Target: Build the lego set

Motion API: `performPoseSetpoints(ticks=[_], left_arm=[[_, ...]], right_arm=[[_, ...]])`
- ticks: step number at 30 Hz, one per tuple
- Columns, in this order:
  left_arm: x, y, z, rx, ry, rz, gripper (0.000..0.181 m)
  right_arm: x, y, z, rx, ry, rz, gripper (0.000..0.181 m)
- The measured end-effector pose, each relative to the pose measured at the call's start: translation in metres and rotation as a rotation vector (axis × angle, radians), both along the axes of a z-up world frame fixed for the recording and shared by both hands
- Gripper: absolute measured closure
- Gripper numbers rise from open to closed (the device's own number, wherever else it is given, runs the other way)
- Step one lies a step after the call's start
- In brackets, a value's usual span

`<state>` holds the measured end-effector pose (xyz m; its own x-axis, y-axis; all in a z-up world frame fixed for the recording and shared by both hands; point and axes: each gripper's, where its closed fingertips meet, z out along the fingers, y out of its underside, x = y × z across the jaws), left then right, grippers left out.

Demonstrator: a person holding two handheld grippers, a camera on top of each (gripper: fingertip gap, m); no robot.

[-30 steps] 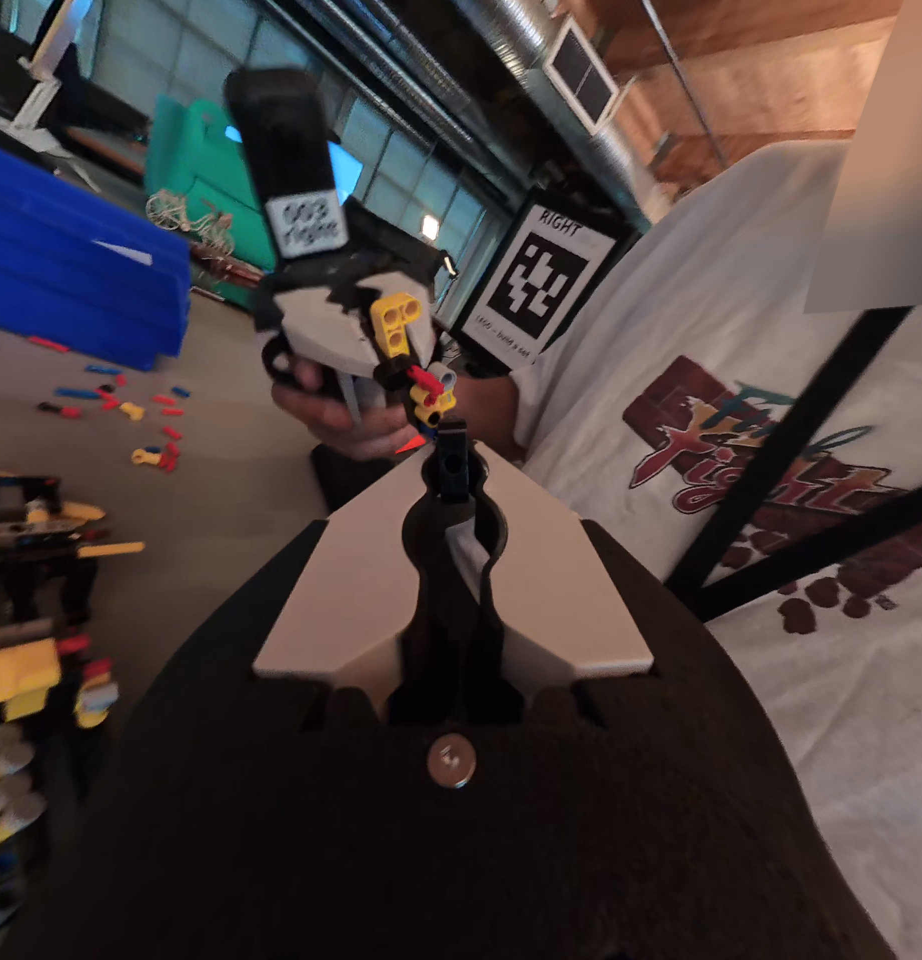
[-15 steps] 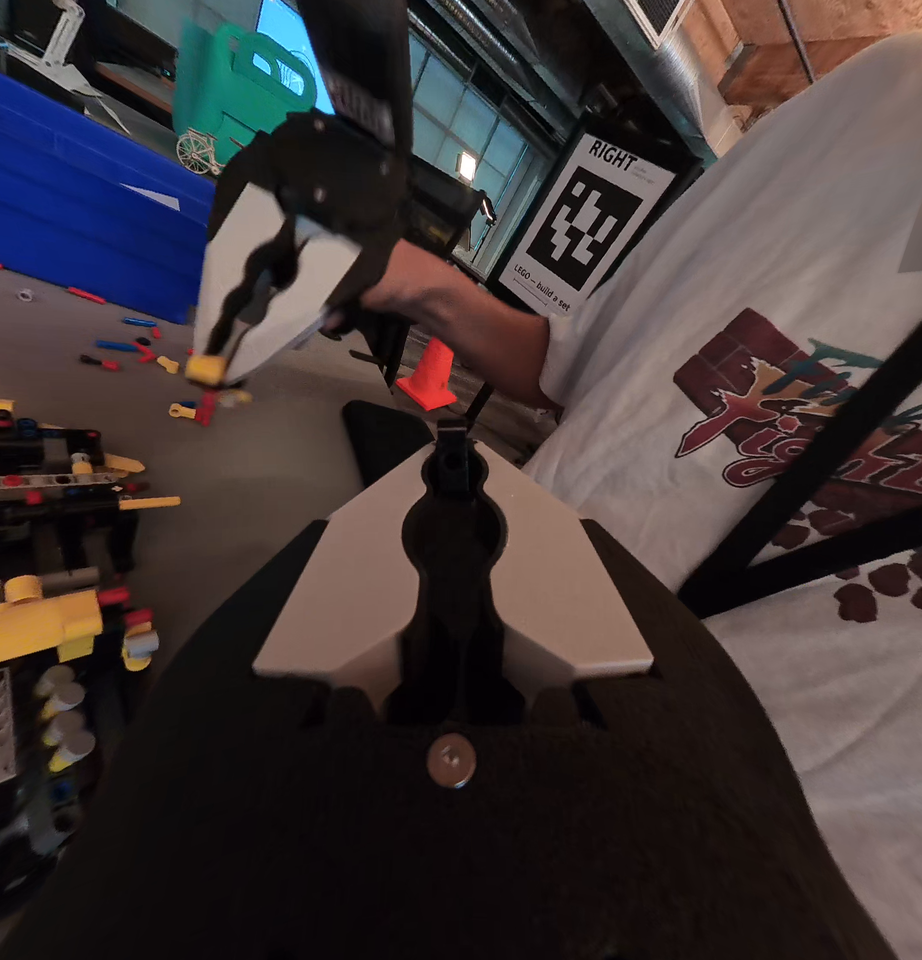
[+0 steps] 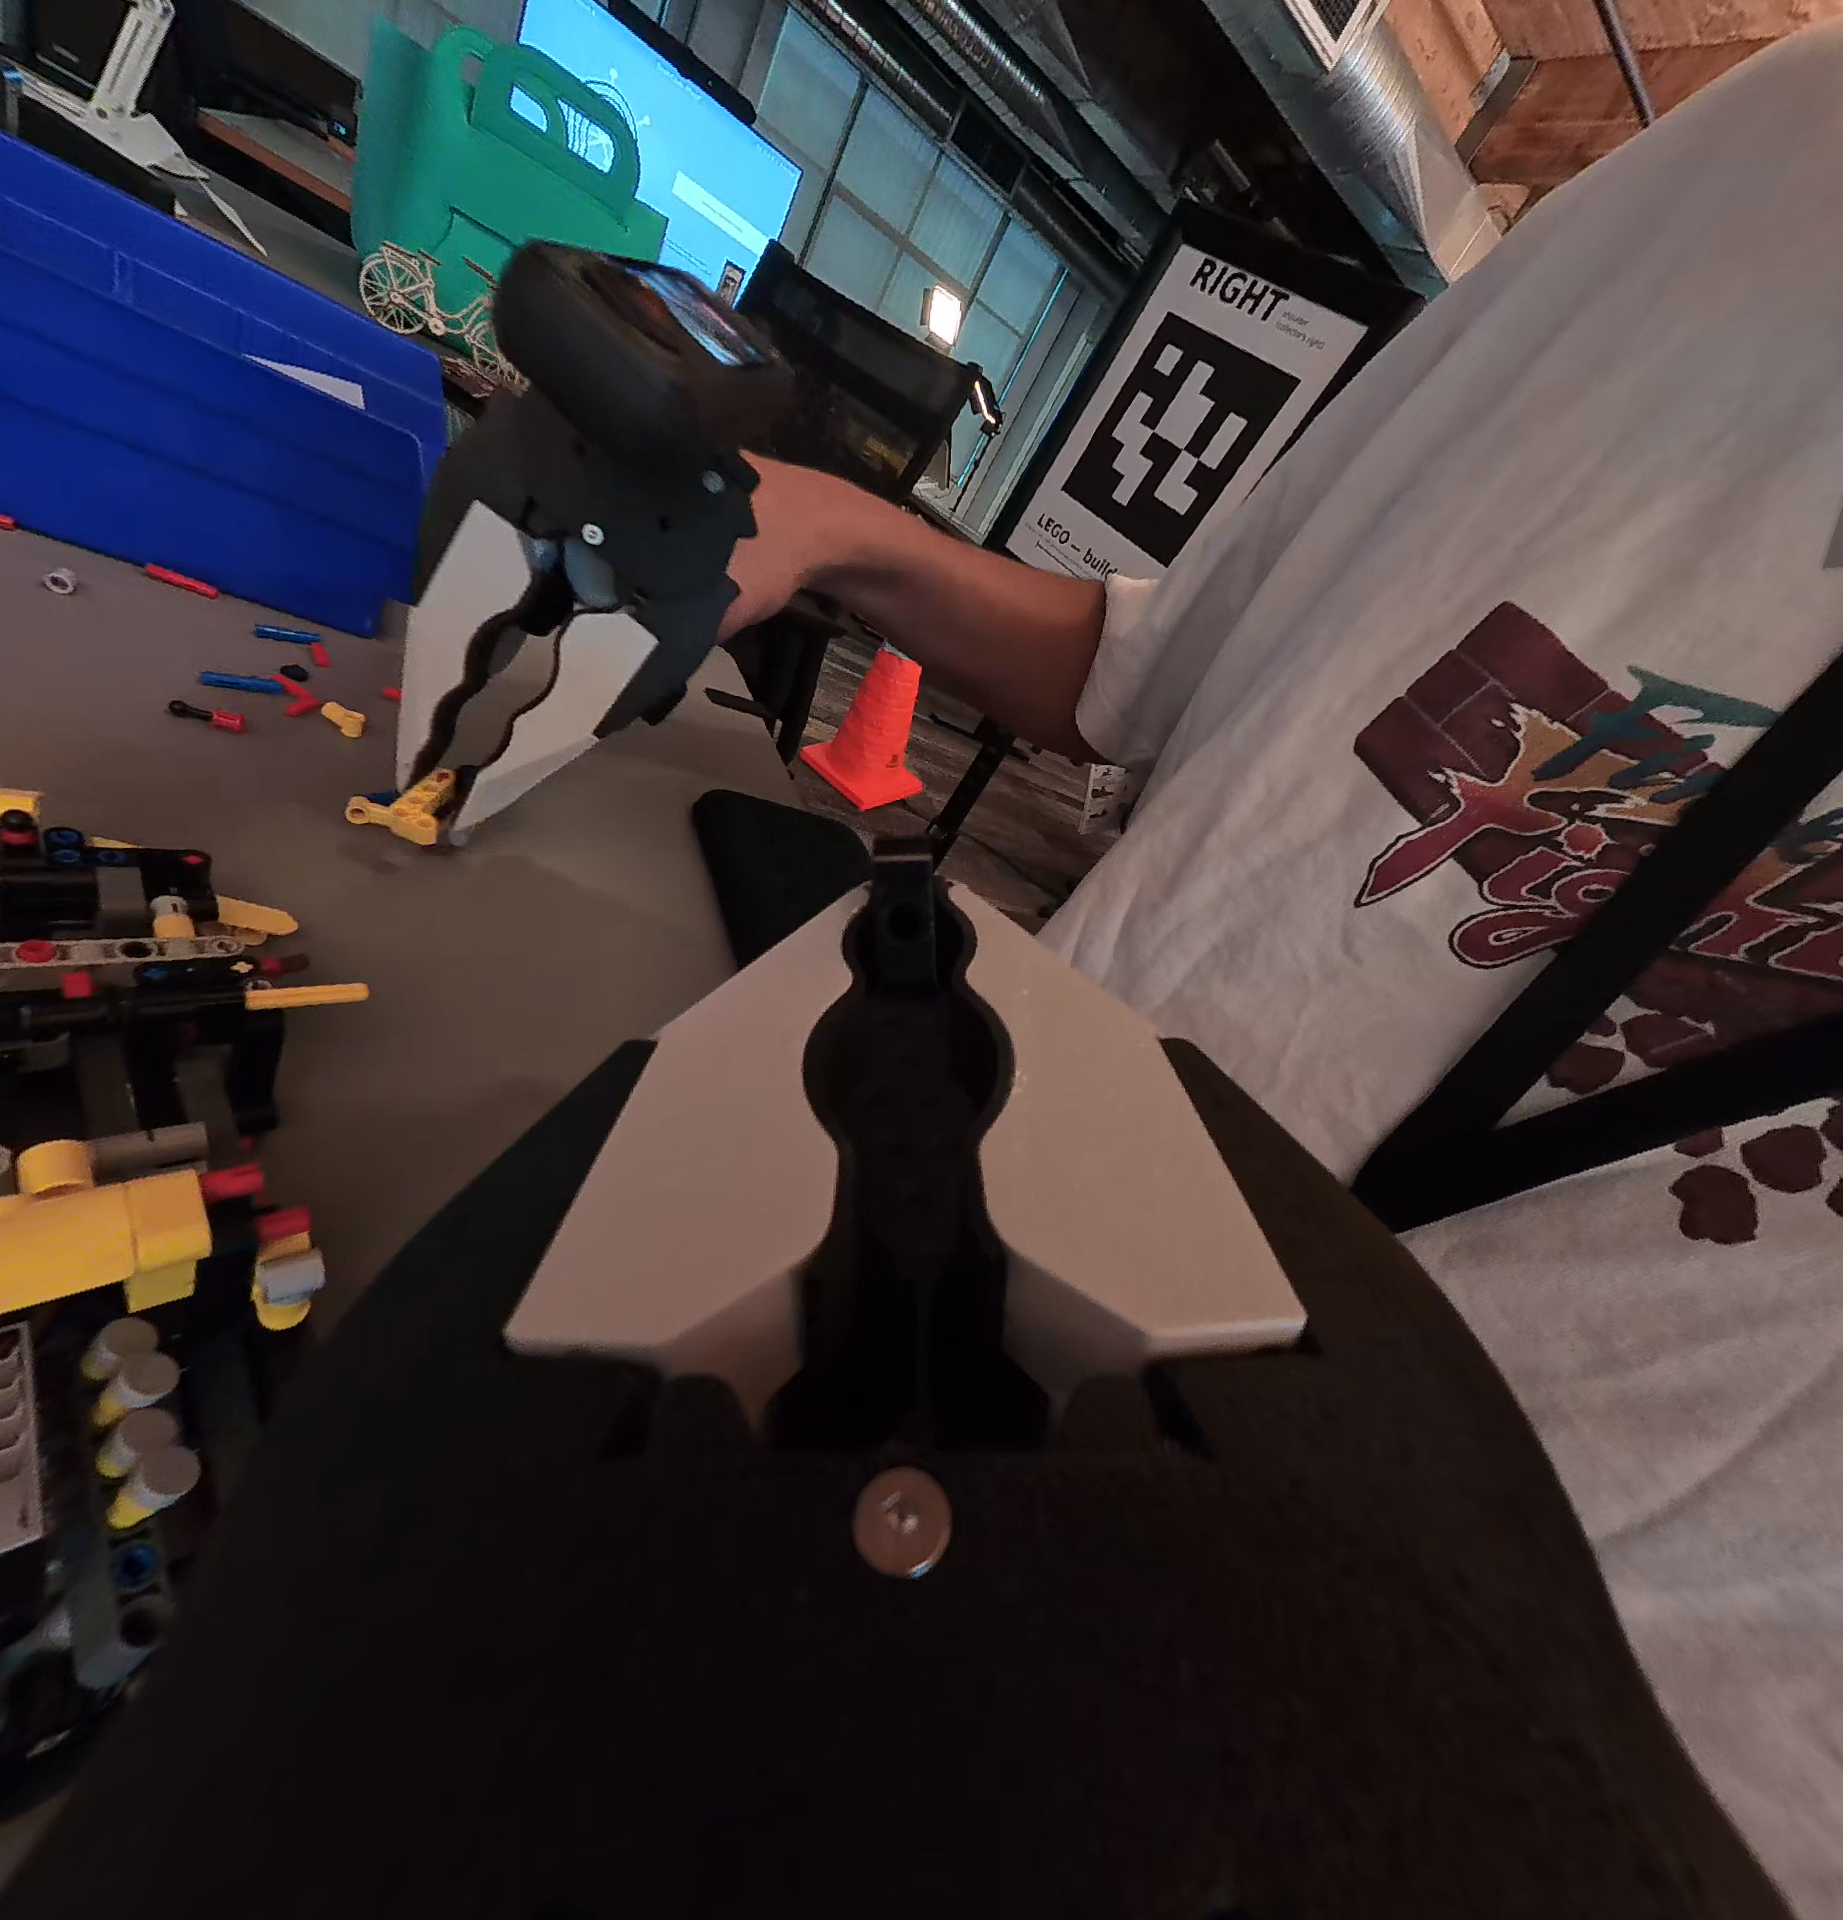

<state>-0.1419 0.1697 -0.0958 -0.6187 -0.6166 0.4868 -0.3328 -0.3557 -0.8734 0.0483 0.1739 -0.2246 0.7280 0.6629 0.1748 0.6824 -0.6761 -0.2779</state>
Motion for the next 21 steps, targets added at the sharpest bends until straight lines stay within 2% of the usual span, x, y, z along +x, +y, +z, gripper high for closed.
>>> performPoseSetpoints(ticks=[5,11,21], left_arm=[[-0.001,-0.001,0.002,-0.005,-0.007,-0.003,0.174],[-0.001,0.002,0.001,-0.004,-0.002,0.004,0.174],[0.0,0.0,0.0,-0.013,0.004,-0.008,0.173]], right_arm=[[-0.009,0.006,-0.005,-0.065,0.101,0.007,0.174],[-0.017,0.011,-0.009,-0.109,0.113,0.052,0.172],[-0.016,0.001,-0.009,-0.166,0.216,0.018,0.162]])
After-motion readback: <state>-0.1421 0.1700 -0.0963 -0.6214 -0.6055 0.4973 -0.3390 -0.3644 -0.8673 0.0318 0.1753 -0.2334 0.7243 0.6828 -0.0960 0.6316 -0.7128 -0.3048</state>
